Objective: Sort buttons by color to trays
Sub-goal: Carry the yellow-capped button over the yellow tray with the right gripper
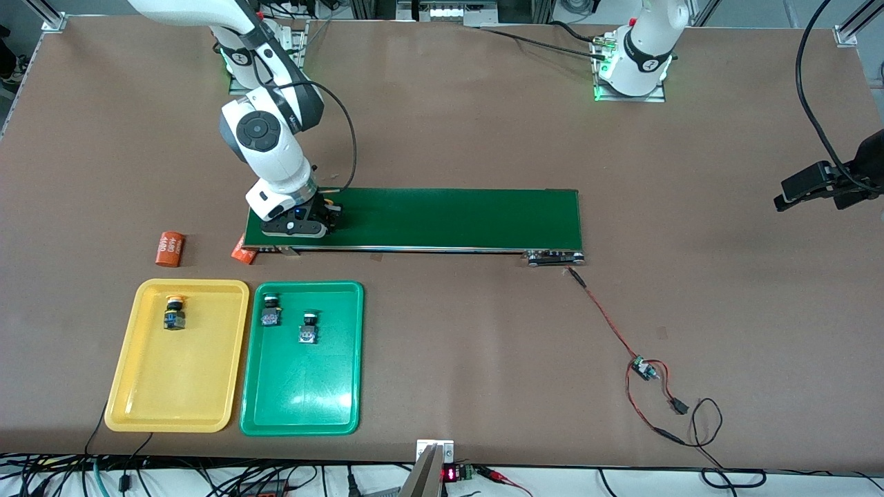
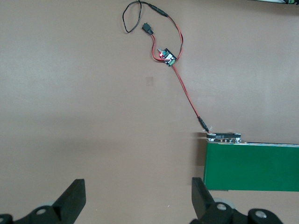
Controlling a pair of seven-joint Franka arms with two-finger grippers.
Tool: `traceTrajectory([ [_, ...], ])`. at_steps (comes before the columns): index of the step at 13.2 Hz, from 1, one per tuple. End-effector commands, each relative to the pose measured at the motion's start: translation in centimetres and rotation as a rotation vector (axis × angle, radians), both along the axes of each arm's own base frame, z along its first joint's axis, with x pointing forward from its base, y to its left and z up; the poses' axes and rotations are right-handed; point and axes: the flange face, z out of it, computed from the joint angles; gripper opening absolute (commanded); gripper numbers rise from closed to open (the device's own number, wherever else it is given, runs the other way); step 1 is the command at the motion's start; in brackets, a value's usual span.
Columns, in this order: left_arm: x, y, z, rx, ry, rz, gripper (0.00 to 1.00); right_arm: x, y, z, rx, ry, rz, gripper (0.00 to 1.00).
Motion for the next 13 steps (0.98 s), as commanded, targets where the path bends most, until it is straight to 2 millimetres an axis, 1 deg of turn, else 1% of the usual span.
traceTrajectory([
  [1,-0.2,0.0,0.5,0.020,-0.005,-0.009,1.00,2.4,-3.2,2.7,-0.034,-0.031,0.028,0.17],
  [4,-0.1,-0.3,0.6,0.020,-0.008,-0.015,1.00,5.9,-7.7,6.3,-0.089,-0.015,0.113,0.17],
  [5,-0.2,-0.3,0.6,0.020,-0.005,-0.015,1.00,7.1,-9.5,7.2,-0.100,-0.017,0.160,0.17],
  [6,-0.2,-0.3,0.6,0.020,0.000,-0.014,1.00,8.3,-11.8,7.8,-0.105,-0.028,0.200,0.17],
  [7,-0.2,-0.3,0.6,0.019,0.001,-0.013,1.00,9.3,-14.2,7.6,-0.108,-0.024,0.241,0.17],
  [8,-0.2,-0.3,0.6,0.019,0.001,-0.013,1.00,10.4,-16.0,7.3,-0.110,-0.023,0.269,0.17],
  [9,-0.2,-0.3,0.6,0.020,0.000,-0.013,1.00,11.5,-17.7,6.5,-0.113,-0.017,0.270,0.17],
  [10,-0.3,-0.4,0.7,0.020,-0.002,-0.014,1.00,12.3,-18.7,5.6,-0.109,-0.015,0.289,0.17],
  [11,-0.3,-0.6,0.7,0.019,-0.002,-0.017,1.00,13.1,-20.4,5.0,-0.113,-0.016,0.290,0.17],
  [13,-0.3,-0.8,0.8,0.021,-0.003,-0.022,1.00,13.7,-21.2,3.8,-0.127,-0.009,0.318,0.18],
])
